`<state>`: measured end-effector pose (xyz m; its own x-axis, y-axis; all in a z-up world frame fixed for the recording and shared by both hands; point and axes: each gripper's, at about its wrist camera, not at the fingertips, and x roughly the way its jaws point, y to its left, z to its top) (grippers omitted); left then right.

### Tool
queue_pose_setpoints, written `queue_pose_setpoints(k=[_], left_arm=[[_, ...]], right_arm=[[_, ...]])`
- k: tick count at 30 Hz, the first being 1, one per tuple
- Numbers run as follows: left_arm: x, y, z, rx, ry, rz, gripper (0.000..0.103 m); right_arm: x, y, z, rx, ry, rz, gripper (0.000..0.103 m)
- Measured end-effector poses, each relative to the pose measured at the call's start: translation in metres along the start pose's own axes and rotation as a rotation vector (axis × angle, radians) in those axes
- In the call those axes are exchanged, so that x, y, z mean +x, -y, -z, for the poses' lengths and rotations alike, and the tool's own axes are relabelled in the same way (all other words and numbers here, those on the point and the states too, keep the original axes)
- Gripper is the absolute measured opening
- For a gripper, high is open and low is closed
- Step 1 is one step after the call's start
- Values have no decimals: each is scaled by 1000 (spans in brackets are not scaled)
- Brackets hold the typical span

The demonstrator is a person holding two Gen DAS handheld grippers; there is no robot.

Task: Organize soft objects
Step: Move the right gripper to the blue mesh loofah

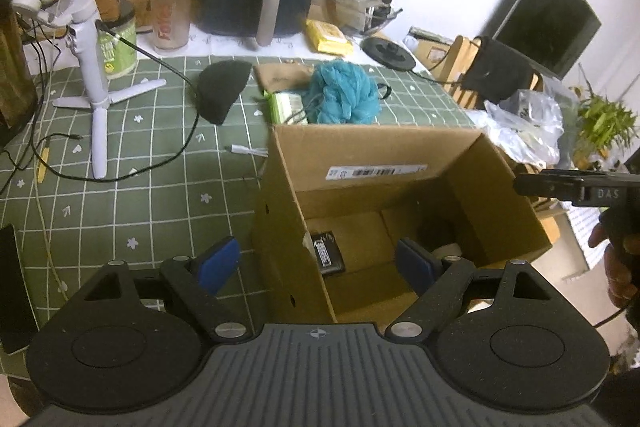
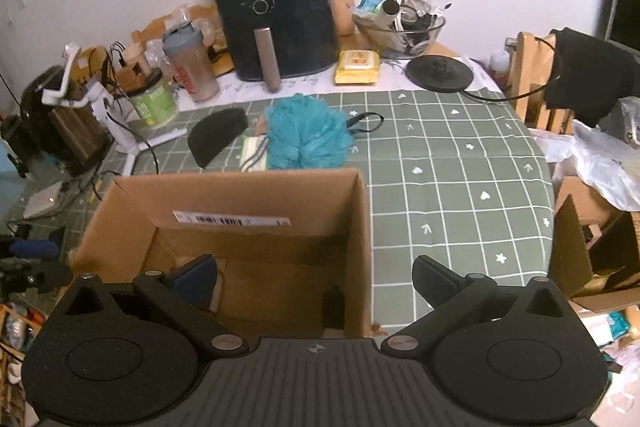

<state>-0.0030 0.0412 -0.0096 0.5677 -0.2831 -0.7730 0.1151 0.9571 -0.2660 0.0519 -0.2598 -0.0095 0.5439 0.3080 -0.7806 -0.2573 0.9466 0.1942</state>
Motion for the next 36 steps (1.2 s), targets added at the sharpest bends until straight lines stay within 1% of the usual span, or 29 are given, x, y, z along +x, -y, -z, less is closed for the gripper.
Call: queue_pose_setpoints(k=[6, 9, 13, 20, 23, 27, 31, 36], left_arm=[[-6, -4, -1, -34, 25, -19, 86], [-4, -4, -3, -43, 22, -24, 86], [0, -4, -8, -52, 24, -33, 86], [7, -1, -18, -59, 49, -56, 86], [11, 0, -23, -71, 53, -61, 86], [16, 2, -30, -73, 48, -73, 86], [19, 3, -34, -83, 54, -85, 86], [23, 5, -40, -99, 50, -100, 86]], right_arm=[[6, 5, -13, 3, 13, 19, 103], [9, 9, -18, 1, 28, 39, 103], [15, 20, -23, -4, 22, 36, 103], [33, 44, -40, -59, 37, 106, 103], [41, 55, -48, -92, 66, 112, 103], [56, 71, -64, -129, 48, 69, 103], [74, 79, -80, -153, 22, 45, 103], [102, 86, -98, -137, -8, -68, 103]])
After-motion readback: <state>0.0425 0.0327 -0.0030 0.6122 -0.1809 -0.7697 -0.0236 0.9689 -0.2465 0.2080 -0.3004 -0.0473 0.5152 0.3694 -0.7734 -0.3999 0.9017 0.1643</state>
